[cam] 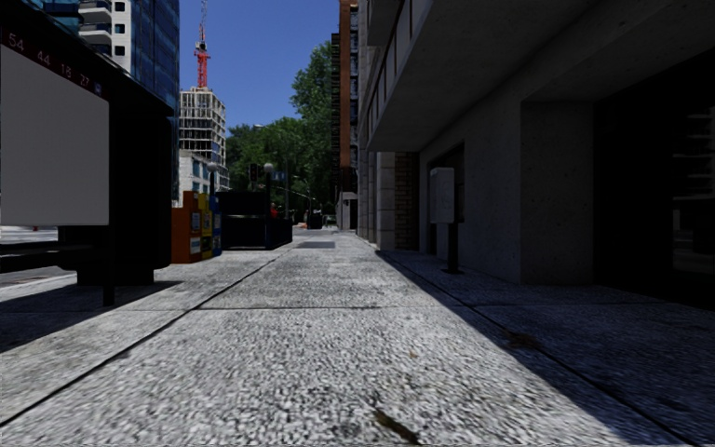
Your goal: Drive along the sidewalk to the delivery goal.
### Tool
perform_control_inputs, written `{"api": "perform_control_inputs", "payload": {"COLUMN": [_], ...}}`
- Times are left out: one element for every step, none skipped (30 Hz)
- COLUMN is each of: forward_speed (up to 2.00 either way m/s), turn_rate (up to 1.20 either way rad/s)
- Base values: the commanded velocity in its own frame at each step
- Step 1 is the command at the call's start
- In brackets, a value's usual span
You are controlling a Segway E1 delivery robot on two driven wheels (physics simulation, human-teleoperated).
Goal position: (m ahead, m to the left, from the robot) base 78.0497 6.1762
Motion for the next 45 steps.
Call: {"api": "perform_control_inputs", "payload": {"forward_speed": [2.0, 2.0, 2.0, 2.0, 2.0, 2.0, 2.0, 2.0, 2.0, 2.0, 2.0, 2.0, 2.0, 2.0, 2.0, 2.0, 2.0, 2.0, 2.0, 2.0, 2.0, 2.0, 2.0, 2.0, 2.0, 2.0, 2.0, 2.0, 2.0, 2.0, 2.0, 2.0, 2.0, 2.0, 2.0, 2.0, 2.0, 2.0, 2.0, 2.0, 2.0, 2.0, 2.0, 2.0, 2.0], "turn_rate": [0.27, 0.3, 0.32, 0.33, 0.33, 0.33, 0.36, 0.36, 0.36, 0.0, 0.0, 0.0, 0.0, 0.0, 0.0, 0.0, 0.0, 0.0, 0.0, 0.0, 0.0, 0.0, 0.0, 0.0, 0.0, 0.0, 0.0, 0.0, 0.0, 0.0, 0.0, 0.0, 0.0, 0.0, 0.0, 0.0, 0.0, 0.0, 0.0, 0.0, 0.0, 0.0, 0.0, 0.0, 0.0]}}
